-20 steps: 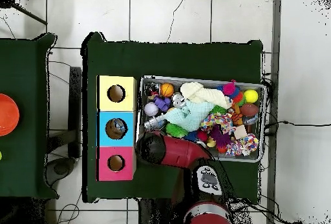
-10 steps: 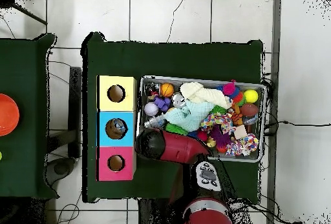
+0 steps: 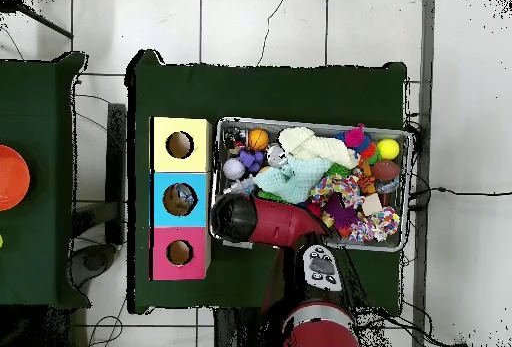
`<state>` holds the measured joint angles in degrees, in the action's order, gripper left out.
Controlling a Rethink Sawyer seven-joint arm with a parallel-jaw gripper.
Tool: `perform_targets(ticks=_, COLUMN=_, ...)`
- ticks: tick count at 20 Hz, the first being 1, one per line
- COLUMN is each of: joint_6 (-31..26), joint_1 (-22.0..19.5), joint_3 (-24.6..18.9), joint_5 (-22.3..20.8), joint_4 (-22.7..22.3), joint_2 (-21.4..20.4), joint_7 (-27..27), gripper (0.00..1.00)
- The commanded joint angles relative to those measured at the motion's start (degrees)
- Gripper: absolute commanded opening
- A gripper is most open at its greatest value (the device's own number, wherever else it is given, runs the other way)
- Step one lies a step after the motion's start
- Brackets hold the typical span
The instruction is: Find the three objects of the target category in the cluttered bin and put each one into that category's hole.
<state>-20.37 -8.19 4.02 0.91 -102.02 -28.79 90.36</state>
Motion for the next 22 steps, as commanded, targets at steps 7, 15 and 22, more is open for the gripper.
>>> perform_targets(ticks=7, joint_6=3.1, joint_1=1.7, joint_3=-5.6, joint_5=-0.2, joint_4=10.2, joint_2=8.2, joint_7=6.3, gripper=1.00)
perform_targets(ticks=15, joint_6=3.2, joint_1=2.3, joint_3=-5.5, joint_5=0.5, joint_4=11.1, joint_2=9.0, joint_7=7.1, gripper=1.00)
perform_targets(ticks=22, joint_6=3.3, joint_1=2.3, joint_3=-5.5, joint_5=0.7, joint_4=10.6, joint_2=8.8, joint_7=7.4, gripper=1.00)
